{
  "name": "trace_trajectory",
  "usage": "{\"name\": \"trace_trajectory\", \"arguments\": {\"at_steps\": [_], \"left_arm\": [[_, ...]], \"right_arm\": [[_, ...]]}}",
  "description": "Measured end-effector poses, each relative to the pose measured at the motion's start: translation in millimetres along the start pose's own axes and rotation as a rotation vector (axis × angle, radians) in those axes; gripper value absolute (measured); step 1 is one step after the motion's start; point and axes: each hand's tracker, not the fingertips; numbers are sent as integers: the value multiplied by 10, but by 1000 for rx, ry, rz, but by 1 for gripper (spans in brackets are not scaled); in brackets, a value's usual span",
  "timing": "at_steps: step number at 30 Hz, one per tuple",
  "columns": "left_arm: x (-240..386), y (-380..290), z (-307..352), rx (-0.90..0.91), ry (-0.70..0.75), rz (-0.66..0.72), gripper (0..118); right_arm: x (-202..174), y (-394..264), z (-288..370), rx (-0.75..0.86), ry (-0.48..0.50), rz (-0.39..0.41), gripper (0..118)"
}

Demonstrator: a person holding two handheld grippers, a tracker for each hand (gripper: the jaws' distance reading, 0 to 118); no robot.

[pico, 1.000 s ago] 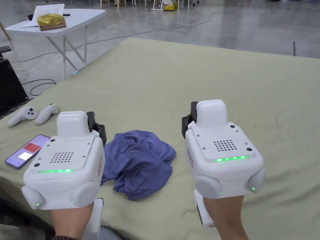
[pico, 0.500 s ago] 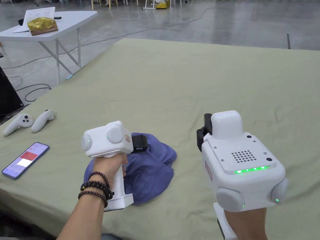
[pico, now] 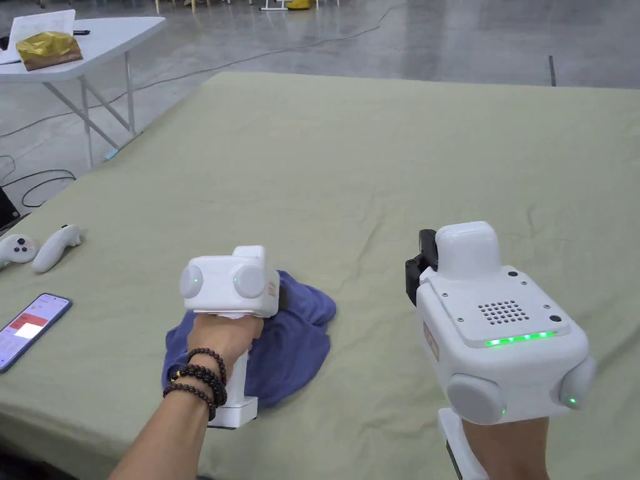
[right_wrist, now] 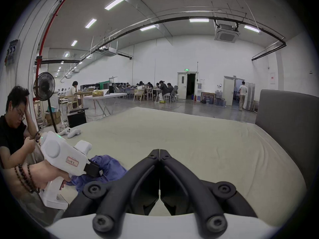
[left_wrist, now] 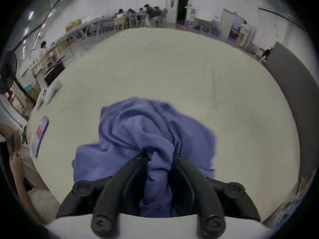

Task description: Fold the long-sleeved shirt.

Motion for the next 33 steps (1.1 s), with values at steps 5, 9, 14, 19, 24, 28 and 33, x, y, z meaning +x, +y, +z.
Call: {"name": "trace_trajectory", "arguments": {"at_steps": [5, 9, 14, 19, 24, 28, 33], "left_arm": [[1012, 312, 252, 118, -203, -118, 16], [2221, 417, 312, 119, -409, -202, 12], [3778, 114, 108, 47, -556, -394, 9], [4824, -364, -69, -13, -619, -521, 7], [4843, -453, -108, -3, -560, -482, 63], [4203, -198, 180, 103, -619, -365, 118], [3019, -74, 769, 334, -588, -229, 118]], "right_arm": [[422, 36, 216, 16, -88, -19, 2], [923, 16, 493, 13, -219, -45, 2], [1578, -63, 943, 1, -408, -78, 2], [2081, -198, 1356, -39, -562, -114, 2], [2258, -295, 1523, -61, -609, -140, 2], [2243, -329, 1446, -76, -584, -133, 2], [2124, -278, 1288, -67, -471, -153, 3]]}}
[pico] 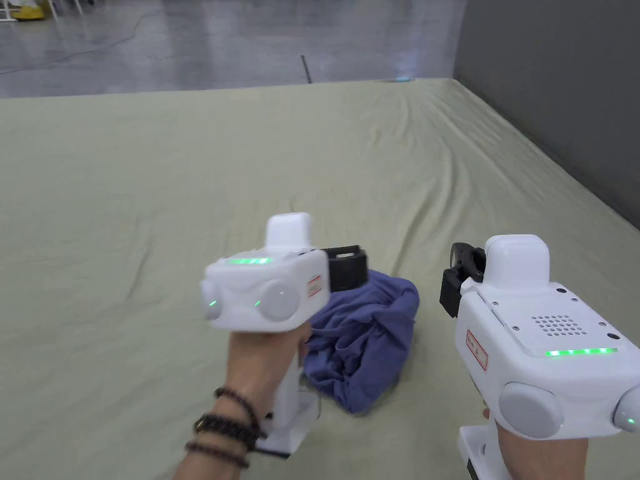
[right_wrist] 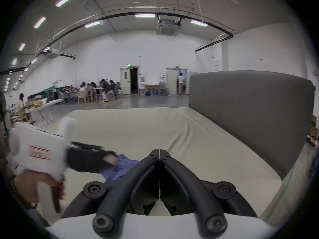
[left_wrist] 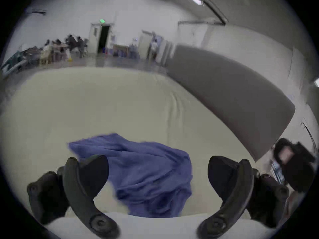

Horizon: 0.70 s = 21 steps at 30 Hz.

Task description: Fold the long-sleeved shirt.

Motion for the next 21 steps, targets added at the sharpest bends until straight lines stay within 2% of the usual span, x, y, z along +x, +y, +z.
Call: {"name": "trace_trajectory", "arguments": {"at_steps": [2, 4, 6, 8, 9, 11, 16, 19, 20, 21], "left_arm": [[-220, -141, 473, 69, 60, -17, 115], [-412, -317, 858, 128, 134, -33, 93], [-524, -575, 1140, 131, 177, -89, 50], [-593, -788, 1326, 159, 279, -142, 0], [-632, -872, 1396, 176, 327, -139, 0], [-705, -960, 1466, 159, 300, -64, 0], [-748, -859, 1375, 144, 329, -103, 0], [-740, -817, 1322, 162, 298, -32, 0], [-757, -790, 1268, 158, 278, -2, 6], [-795, -747, 1184, 148, 264, 11, 34]], "right_arm": [[-80, -2, -12, 6, -1, 7, 3], [-155, -3, -15, 6, 2, 12, 3], [-224, -19, -4, 6, -6, 15, 3], [-264, -45, 20, 4, -15, 7, 3], [-278, -66, 30, 4, -16, 0, 3], [-299, -94, 31, -4, -11, -10, 3], [-337, -113, 42, -17, 0, 10, 3], [-328, -104, 53, -18, 5, 16, 3], [-326, -97, 47, -23, 0, 18, 3], [-313, -95, 35, -27, -8, 18, 3]]}}
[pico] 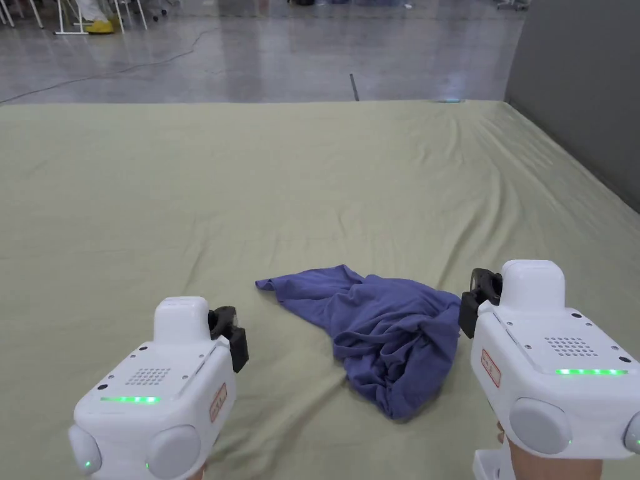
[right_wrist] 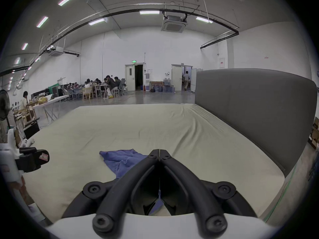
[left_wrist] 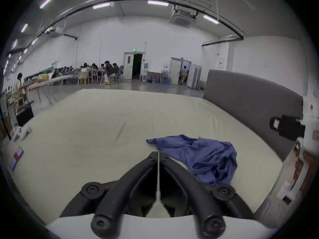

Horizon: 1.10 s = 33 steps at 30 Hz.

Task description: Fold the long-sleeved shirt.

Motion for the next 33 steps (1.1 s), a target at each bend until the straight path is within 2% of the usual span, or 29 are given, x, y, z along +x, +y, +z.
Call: {"name": "trace_trajectory", "arguments": {"at_steps": [1, 2, 3, 6, 10, 12, 14, 19, 21, 22, 23, 24, 27, 29, 30, 31, 32, 33], "left_arm": [[-18, 49, -104, -17, -2, -6, 87], [-25, 117, -232, -68, -8, -12, 118], [-29, 200, -427, -143, -3, -26, 118], [-88, 500, -1010, -220, -25, -57, 118], [-72, 680, -2179, -434, -54, -41, 118], [-32, 686, -2710, -580, 0, -109, 118], [24, 596, -3084, -645, 25, -175, 118], [85, 307, -3510, -790, 30, -179, 91], [126, 233, -3475, -739, 21, -198, 85], [127, 265, -3424, -706, -8, -228, 68], [137, 281, -3390, -709, -29, -209, 32], [157, 320, -3344, -699, -4, -219, 6], [208, 452, -3161, -672, -23, -187, 6], [224, 558, -3054, -643, -43, -191, 6], [226, 598, -3013, -642, -49, -193, 6], [224, 645, -2961, -631, -52, -188, 6], [213, 689, -2916, -628, -63, -181, 6], [239, 718, -2808, -617, -75, -164, 6]], "right_arm": [[12, 2, -21, -6, -5, -1, 3], [29, 0, -36, -9, -1, -5, 3], [45, -4, -59, -17, 7, -8, 3], [86, -39, -108, -28, 1, -29, 3], [140, -126, -238, -69, 6, -66, 3], [148, -176, -313, -101, -2, -70, 3], [171, -220, -391, -137, -2, -75, 3], [220, -275, -498, -173, -15, -71, 3], [233, -284, -530, -188, -27, -64, 3], [242, -287, -541, -196, -30, -62, 3], [251, -290, -552, -204, -32, -62, 3], [254, -292, -559, -214, -38, -64, 3], [295, -257, -591, -261, -45, -79, 3], [371, -206, -697, -392, -28, -129, 3], [395, -186, -780, -481, -54, -143, 5], [437, -201, -895, -569, -71, -181, 23], [508, -239, -1007, -640, -32, -234, 71], [566, -293, -1087, -678, 19, -282, 107]]}}
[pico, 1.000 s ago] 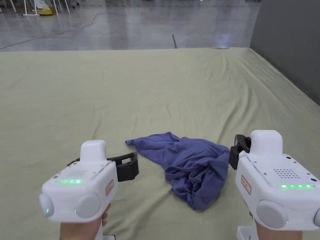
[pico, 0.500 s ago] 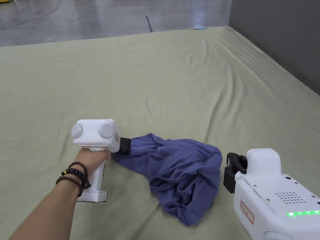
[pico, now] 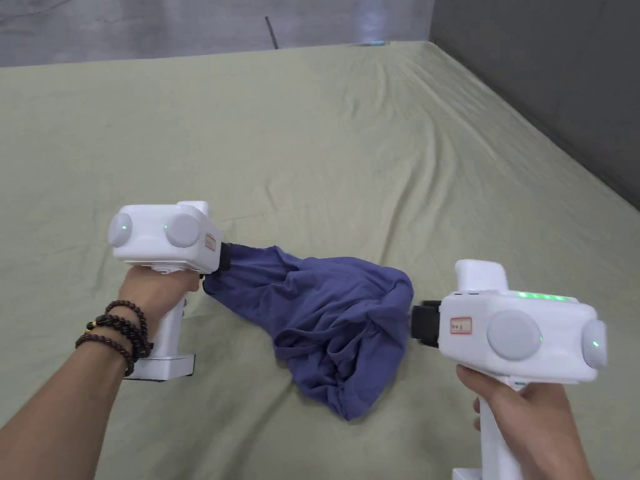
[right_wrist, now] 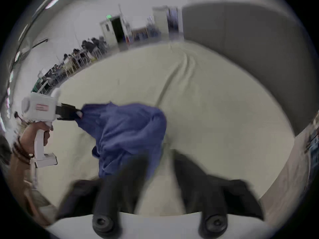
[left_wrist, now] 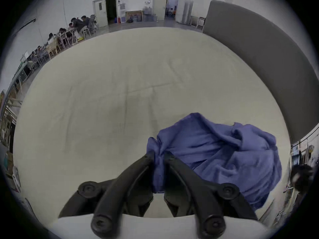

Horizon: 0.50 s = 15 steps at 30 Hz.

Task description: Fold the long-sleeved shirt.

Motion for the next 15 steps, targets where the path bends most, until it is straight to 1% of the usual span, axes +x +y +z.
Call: {"name": "trace_trajectory", "arguments": {"at_steps": [1, 2, 4, 5, 6, 7, 8, 9, 10, 11, 12, 13, 14, 15], "left_arm": [[6, -17, 66, 11, -16, 0, 6], [18, -33, 118, 25, -18, -2, 6], [29, -31, 174, 24, -21, -4, 6], [43, -43, 199, 26, -25, -8, 6], [55, -54, 216, 29, -27, -15, 6], [66, -65, 235, 32, -25, -17, 6], [60, -52, 225, 31, -23, -14, 6], [55, -65, 238, 31, -23, -10, 6], [49, -85, 252, 30, -28, -2, 6], [41, -107, 263, 29, -31, 3, 6], [18, -105, 241, 28, -27, 9, 6], [1, -124, 246, 22, -16, 14, 6], [-29, -156, 272, 29, 3, 25, 6], [-69, -174, 303, 30, -1, 31, 6]], "right_arm": [[41, 1, -120, -55, 24, -7, 118], [44, -4, -251, -123, 26, 6, 118], [10, -44, -375, -97, 37, 10, 118], [-31, -46, -508, -142, 60, 6, 117], [-79, -40, -624, -180, 43, 16, 117], [-156, -43, -720, -207, 4, 37, 117], [-215, -32, -850, -226, -25, 68, 115], [-256, -13, -961, -223, -49, 86, 106], [-298, 4, -1071, -201, -57, 91, 86], [-332, 15, -1138, -173, -15, 81, 45], [-358, 11, -1181, -161, 56, 64, 33], [-397, 14, -1181, -166, 8, 84, 33], [-400, 39, -1102, -159, 4, 147, 30], [-359, 48, -988, -146, 22, 147, 26]]}}
